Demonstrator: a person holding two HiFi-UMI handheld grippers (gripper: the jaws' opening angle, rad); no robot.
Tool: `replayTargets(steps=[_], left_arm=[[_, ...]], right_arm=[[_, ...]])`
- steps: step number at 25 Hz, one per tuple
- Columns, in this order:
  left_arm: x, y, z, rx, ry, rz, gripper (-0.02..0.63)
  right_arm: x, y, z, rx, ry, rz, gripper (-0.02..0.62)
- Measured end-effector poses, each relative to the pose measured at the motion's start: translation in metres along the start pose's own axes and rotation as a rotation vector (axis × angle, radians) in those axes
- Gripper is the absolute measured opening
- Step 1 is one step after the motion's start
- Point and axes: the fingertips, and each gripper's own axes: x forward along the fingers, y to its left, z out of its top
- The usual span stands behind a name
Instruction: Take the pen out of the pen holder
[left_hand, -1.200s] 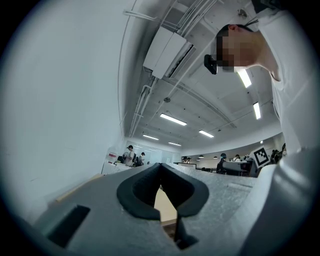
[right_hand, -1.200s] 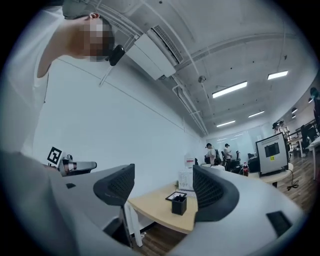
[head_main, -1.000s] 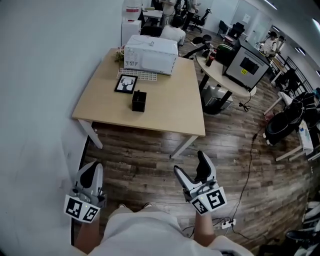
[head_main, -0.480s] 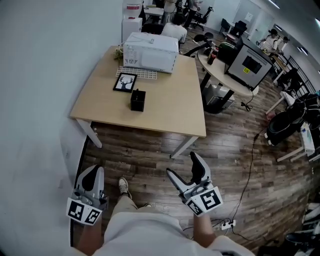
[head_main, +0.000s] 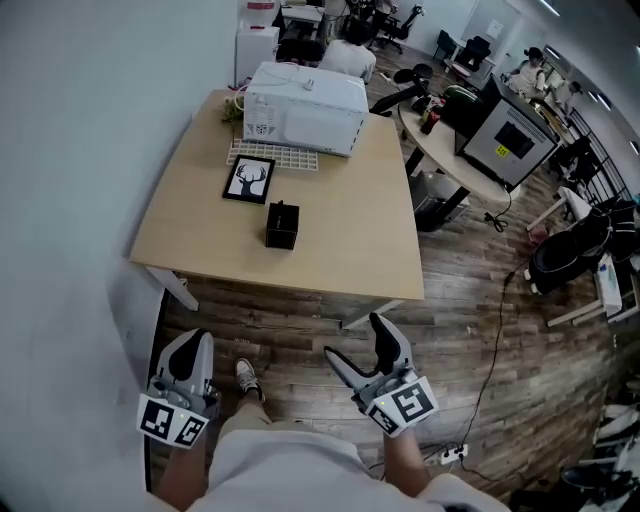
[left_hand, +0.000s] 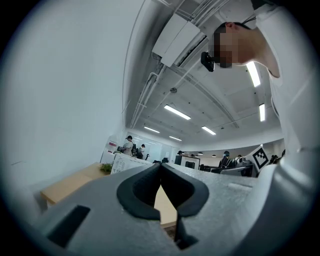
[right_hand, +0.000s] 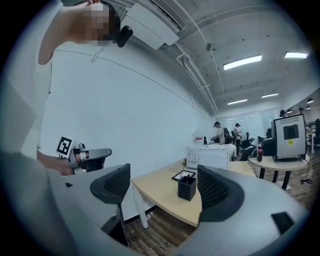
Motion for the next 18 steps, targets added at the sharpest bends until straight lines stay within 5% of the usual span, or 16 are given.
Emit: replayTargets(steps=[8,18], left_arm=[[0.085,0.116,0.021,-0.033,-0.021,-0.029,0.014],[0.156,0.151,-0.001,-0.097,0.018,-0.112,0.014]], right_arm=[[0.132,-0.025,0.056,-0.052,-0.04,-0.032,0.391],[0.183,-0.055,0.039,0.002,0.049,-0.092,0.379]])
